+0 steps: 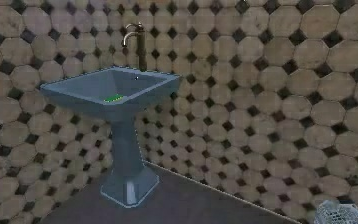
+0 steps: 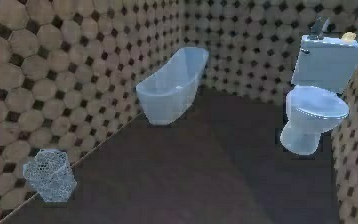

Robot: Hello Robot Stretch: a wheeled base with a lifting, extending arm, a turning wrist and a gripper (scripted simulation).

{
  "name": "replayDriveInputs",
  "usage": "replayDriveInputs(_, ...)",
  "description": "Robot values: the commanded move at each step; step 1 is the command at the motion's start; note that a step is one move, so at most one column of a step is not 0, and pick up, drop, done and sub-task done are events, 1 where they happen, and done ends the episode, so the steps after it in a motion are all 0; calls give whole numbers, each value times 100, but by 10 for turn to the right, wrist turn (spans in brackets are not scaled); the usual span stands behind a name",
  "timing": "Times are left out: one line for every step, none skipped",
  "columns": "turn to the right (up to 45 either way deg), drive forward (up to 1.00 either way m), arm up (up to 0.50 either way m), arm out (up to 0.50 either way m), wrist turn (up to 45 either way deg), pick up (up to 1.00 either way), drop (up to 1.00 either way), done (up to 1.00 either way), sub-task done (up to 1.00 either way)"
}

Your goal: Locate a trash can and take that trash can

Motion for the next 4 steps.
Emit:
replayDriveInputs(450,0,0,0,0,0,0,0,0)
replayDriveInputs(90,0,0,0,0,0,0,0,0)
replayDriveInputs(0,30,0,0,0,0,0,0,0)
replayDriveInputs(-450,0,0,0,0,0,0,0,0)
